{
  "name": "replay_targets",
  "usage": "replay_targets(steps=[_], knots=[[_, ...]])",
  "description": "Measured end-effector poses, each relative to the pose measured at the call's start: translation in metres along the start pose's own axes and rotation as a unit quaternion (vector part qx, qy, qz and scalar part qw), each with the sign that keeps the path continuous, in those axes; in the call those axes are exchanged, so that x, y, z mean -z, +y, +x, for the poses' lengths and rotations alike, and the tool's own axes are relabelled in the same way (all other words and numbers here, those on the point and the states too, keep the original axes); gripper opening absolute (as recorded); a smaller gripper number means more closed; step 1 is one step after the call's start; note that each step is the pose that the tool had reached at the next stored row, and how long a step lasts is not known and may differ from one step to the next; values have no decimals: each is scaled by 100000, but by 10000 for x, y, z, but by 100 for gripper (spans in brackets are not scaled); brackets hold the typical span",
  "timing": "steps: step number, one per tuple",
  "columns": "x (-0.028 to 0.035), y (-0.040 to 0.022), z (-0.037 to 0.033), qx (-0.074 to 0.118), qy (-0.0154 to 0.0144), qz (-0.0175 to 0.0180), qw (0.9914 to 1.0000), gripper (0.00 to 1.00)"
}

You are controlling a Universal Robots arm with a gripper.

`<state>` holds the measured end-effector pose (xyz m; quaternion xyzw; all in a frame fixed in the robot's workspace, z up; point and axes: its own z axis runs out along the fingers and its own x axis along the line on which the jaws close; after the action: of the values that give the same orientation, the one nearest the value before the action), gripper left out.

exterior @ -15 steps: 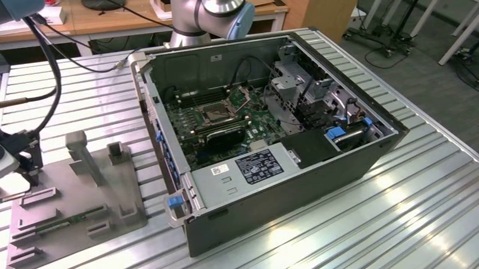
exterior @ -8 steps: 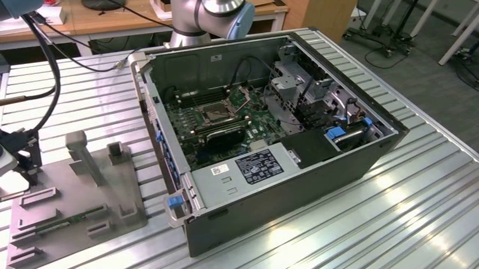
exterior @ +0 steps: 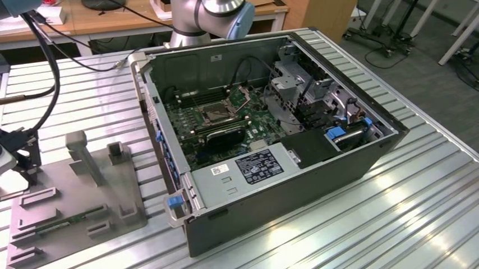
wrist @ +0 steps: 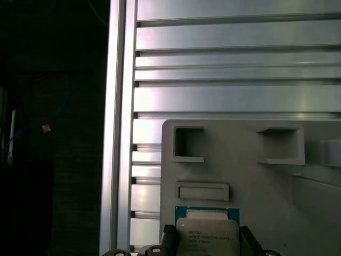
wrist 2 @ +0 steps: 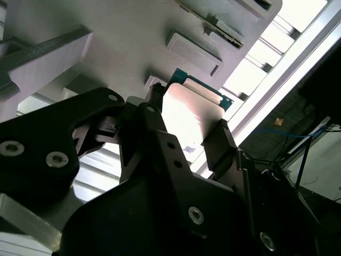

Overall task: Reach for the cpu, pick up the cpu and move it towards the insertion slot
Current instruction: 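Pick up the cpu and move it towards the insertion slot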

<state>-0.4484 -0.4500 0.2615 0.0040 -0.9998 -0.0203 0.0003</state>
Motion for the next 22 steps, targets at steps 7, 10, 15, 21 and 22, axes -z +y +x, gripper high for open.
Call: replay_targets(steps=[7, 10, 15, 21, 22], knots=[[17, 1, 0, -2, -6, -3, 100000, 55], [23, 1, 0, 0, -10, -4, 100000, 55], [31, 1, 0, -2, -9, -5, 100000, 55], [46, 2, 0, -2, -9, -5, 100000, 55], [47, 2, -1, 1, -2, 0, 100000, 55]])
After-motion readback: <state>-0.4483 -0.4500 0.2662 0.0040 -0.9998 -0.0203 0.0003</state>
